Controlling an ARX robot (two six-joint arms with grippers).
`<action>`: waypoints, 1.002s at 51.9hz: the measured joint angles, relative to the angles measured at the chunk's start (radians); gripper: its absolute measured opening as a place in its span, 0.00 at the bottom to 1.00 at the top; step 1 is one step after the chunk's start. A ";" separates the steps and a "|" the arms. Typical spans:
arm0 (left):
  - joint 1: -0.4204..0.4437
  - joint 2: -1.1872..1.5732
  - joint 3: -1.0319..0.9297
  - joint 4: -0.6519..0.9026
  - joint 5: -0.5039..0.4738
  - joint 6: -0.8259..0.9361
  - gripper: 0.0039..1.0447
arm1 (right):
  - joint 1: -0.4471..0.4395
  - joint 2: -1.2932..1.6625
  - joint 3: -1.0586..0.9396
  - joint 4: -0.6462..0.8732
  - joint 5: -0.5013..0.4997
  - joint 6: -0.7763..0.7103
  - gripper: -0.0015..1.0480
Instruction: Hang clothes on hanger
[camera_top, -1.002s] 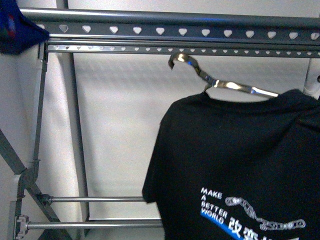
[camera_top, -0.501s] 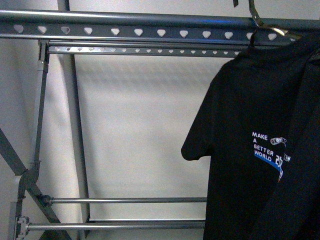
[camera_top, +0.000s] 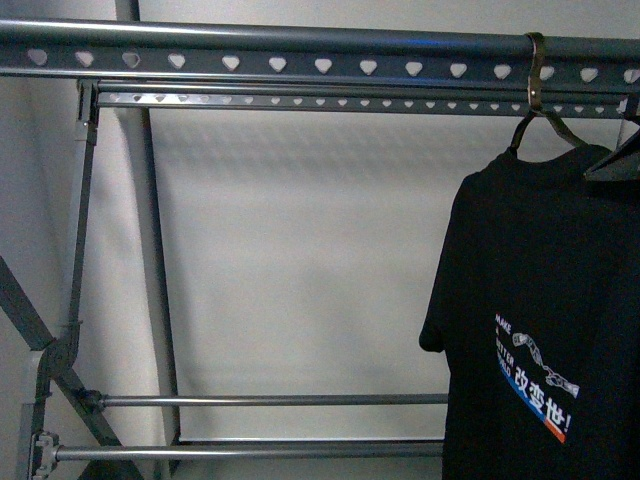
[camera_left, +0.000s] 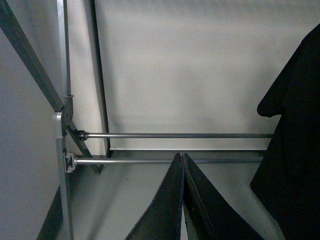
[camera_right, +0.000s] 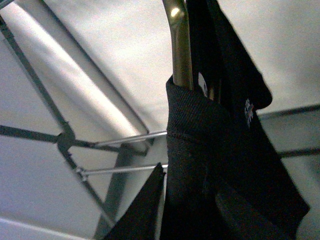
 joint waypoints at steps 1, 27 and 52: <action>0.000 -0.014 -0.010 -0.005 0.000 0.000 0.03 | 0.002 -0.026 -0.042 0.061 0.026 -0.014 0.31; 0.000 -0.291 -0.122 -0.168 -0.002 0.001 0.03 | 0.021 -1.195 -0.850 -0.055 0.343 -0.251 0.65; -0.001 -0.472 -0.138 -0.307 -0.003 0.003 0.03 | 0.120 -1.430 -1.120 -0.051 0.410 -0.291 0.02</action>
